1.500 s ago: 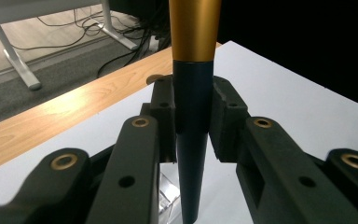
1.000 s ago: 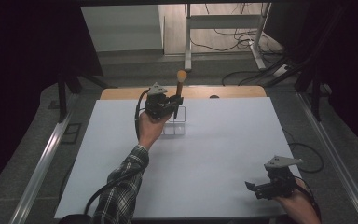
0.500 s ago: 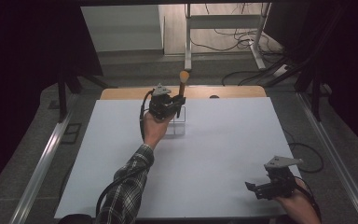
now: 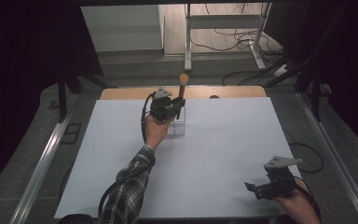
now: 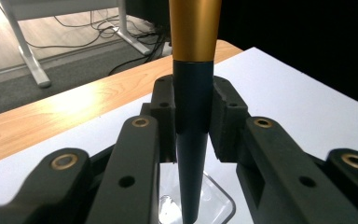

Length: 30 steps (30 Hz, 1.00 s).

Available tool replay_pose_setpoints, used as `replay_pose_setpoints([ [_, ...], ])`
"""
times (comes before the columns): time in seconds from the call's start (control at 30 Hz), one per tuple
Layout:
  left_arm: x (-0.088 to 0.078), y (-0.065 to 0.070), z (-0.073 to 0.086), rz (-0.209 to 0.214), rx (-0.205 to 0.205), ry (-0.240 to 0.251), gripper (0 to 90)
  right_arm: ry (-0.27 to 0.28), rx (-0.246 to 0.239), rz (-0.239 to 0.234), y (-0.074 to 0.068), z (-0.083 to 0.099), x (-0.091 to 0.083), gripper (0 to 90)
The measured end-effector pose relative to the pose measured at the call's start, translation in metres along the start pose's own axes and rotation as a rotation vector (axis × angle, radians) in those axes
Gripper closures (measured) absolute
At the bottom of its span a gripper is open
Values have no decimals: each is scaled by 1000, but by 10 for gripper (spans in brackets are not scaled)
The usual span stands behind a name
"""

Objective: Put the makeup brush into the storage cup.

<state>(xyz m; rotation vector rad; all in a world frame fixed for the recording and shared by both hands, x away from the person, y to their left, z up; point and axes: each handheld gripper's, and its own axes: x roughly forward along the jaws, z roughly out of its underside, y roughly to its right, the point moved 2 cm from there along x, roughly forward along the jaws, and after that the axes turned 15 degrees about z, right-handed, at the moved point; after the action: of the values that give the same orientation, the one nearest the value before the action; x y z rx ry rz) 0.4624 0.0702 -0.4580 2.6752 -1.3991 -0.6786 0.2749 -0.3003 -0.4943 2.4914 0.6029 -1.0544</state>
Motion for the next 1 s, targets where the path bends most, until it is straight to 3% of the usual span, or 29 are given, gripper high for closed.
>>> replay_pose_setpoints([
  [1.0, 6, 0, 17, -21, 1, -25, 740, -7, -15, -2, -1, 0, 1, 0],
])
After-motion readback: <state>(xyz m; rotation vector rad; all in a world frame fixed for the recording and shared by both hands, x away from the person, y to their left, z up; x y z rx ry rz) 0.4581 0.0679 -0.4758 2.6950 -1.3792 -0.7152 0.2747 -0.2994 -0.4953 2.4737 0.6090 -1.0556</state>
